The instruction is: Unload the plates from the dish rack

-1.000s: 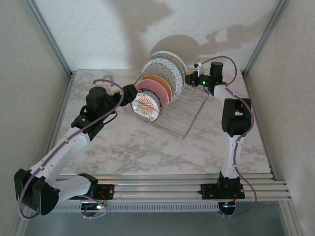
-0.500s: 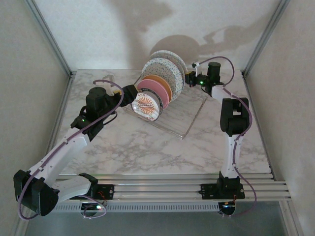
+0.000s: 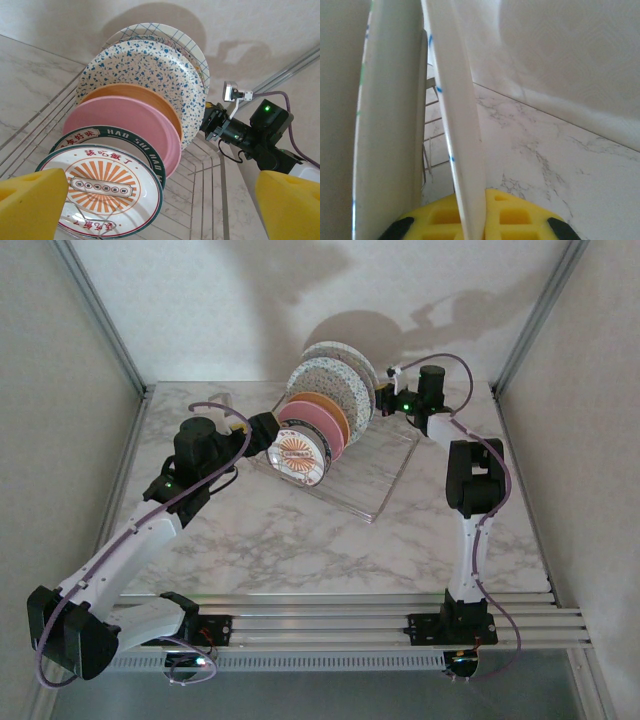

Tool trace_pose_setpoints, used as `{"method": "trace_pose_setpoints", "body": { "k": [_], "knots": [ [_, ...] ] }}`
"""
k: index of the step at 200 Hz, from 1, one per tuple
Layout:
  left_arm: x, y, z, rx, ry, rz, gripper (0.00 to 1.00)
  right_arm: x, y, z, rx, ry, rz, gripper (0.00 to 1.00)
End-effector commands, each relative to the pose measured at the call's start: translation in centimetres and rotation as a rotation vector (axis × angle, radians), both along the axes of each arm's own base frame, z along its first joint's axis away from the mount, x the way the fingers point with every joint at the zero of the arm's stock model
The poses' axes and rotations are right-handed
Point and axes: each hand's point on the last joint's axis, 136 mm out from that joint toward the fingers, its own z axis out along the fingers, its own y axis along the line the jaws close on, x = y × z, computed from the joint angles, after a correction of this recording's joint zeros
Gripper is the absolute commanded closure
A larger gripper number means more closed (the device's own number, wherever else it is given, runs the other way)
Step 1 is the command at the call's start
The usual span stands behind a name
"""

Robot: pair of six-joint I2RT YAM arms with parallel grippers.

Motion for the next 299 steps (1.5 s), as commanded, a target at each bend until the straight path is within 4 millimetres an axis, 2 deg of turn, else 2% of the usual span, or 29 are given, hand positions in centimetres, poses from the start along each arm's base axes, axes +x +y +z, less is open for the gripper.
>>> {"method": "trace_pose_setpoints", "body": {
  "k": [1, 56, 105, 161, 207, 233, 255, 269, 274, 299],
  "knots": [
    [-0.2, -0.3, 1.1, -0.006, -0.029, -0.013, 0.04, -1.6, 1.6, 6.1, 0.045, -0.101, 0.035, 1.00],
    [0.2, -0.7, 1.1, -0.021, -0.036, -0.022, 0.04, -1.1, 0.0, 10.0, 0.036, -0.184, -0.049, 1.00],
    [0.5, -1.0, 1.6, -0.036, -0.052, -0.031, 0.04, -1.1, -2.5, 12.9, 0.041, -0.233, -0.119, 1.00],
    [1.4, -1.4, 2.9, -0.055, -0.066, -0.029, 0.04, -2.0, -6.5, 17.2, -0.026, -0.296, -0.273, 1.00],
    [3.1, -3.0, 4.8, -0.113, -0.072, -0.067, 0.04, -4.7, -12.4, 21.8, -0.033, -0.303, -0.537, 1.00],
    [4.4, -4.6, 5.6, -0.195, -0.059, -0.111, 0.05, -7.1, -14.6, 24.5, 0.081, -0.256, -0.655, 1.00],
    [6.0, -6.5, 5.8, -0.264, -0.016, -0.153, 0.05, -8.7, -15.2, 25.1, 0.250, -0.101, -0.724, 1.00],
    [7.3, -7.8, 5.7, -0.305, 0.034, -0.170, 0.07, -9.9, -14.6, 25.3, 0.353, -0.002, -0.707, 1.00],
    [7.8, -8.3, 5.0, -0.314, 0.067, -0.171, 0.07, -10.3, -14.4, 25.4, 0.394, 0.038, -0.708, 1.00],
    [9.4, -11.0, 5.2, -0.387, 0.129, -0.226, 0.08, -11.6, -12.7, 25.4, 0.582, 0.240, -0.658, 1.00]
  ]
}}
